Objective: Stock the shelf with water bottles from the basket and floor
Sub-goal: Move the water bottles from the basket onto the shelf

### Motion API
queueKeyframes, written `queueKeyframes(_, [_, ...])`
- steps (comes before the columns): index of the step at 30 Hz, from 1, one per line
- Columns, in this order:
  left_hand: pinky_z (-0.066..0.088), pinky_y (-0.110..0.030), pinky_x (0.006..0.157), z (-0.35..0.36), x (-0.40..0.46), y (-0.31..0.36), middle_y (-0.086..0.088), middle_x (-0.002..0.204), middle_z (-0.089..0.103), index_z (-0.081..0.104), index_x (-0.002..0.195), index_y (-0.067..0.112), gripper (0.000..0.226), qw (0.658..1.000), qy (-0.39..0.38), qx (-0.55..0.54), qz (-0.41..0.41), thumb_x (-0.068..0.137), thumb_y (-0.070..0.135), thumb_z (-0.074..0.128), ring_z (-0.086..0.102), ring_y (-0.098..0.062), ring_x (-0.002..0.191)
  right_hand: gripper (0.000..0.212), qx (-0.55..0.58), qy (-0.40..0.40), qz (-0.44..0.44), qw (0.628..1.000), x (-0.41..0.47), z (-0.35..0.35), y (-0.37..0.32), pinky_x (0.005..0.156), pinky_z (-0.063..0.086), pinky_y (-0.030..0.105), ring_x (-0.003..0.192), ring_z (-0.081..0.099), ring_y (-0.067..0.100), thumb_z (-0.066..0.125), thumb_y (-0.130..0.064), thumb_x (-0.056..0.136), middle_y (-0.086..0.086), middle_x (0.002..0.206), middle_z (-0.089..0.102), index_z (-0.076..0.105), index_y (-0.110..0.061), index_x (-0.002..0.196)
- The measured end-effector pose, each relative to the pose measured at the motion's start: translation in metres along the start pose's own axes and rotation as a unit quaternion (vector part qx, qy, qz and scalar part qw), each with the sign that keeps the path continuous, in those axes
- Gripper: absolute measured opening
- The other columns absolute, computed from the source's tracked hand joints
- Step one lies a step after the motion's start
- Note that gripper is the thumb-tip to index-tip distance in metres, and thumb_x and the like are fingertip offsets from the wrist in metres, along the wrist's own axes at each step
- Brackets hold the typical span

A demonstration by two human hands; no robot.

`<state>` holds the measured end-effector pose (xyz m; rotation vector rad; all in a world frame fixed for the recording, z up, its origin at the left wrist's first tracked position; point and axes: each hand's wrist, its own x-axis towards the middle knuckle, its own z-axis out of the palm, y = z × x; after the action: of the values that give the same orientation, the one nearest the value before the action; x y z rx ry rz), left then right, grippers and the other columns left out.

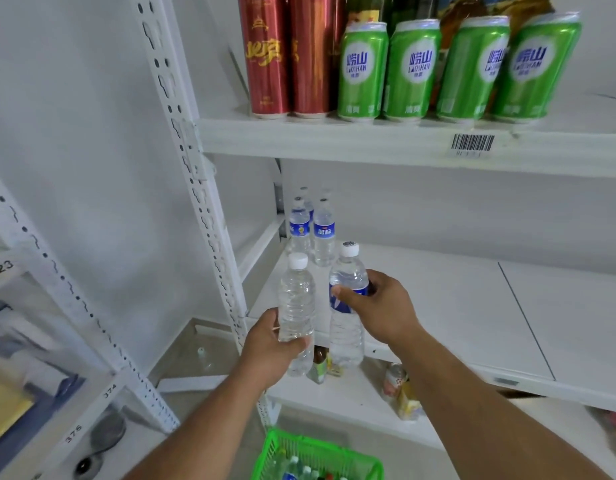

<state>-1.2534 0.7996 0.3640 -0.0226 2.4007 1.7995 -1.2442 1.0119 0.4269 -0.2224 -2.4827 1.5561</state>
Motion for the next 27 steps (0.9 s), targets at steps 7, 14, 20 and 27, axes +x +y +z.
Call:
queueKeyframes(7, [0.054,-0.034,0.087,-0.008,0.046,0.005,0.015,0.107,0.070,0.058,0.117,0.034,0.052,1.000,0.006,0.025,-0.002,0.072,0.027,0.083,0.066,-0.008,0.100,0.032,-0.006,0.009,0.008,1.000,0.040,0.015,-0.003,0.069,0.048,0.021,0.085,0.066,0.005,0.075,-0.049,0.081,-0.015,0.094,0.071,0.069,-0.033,0.108])
queueKeyframes(14, [0.050,-0.024,0.079,-0.025,0.115,-0.002,0.015,0.106,0.066,0.056,0.116,0.034,0.050,0.999,-0.016,0.042,0.014,0.074,0.027,0.082,0.063,-0.005,0.098,0.029,-0.012,0.031,0.030,0.999,0.086,0.050,-0.005,0.072,0.050,0.022,0.085,0.066,0.007,0.078,-0.043,0.081,-0.014,0.093,0.071,0.068,-0.032,0.105])
queueKeyframes(20, [0.048,-0.020,0.072,-0.027,0.169,-0.008,0.013,0.100,0.067,0.057,0.113,0.031,0.047,0.997,-0.027,0.062,0.034,0.074,0.023,0.083,0.064,-0.004,0.092,0.027,0.001,0.051,0.064,0.997,0.123,0.073,0.000,0.065,0.044,0.019,0.079,0.067,0.009,0.079,-0.041,0.077,-0.010,0.088,0.073,0.071,-0.030,0.100])
queueKeyframes(27, [0.049,-0.022,0.071,-0.013,0.221,-0.019,0.009,0.100,0.067,0.059,0.111,0.027,0.047,0.997,-0.016,0.072,0.036,0.071,0.022,0.083,0.065,-0.009,0.091,0.015,0.005,0.059,0.078,0.995,0.164,0.089,0.012,0.057,0.042,0.014,0.060,0.061,-0.003,0.081,-0.032,0.078,-0.013,0.072,0.069,0.073,-0.027,0.090])
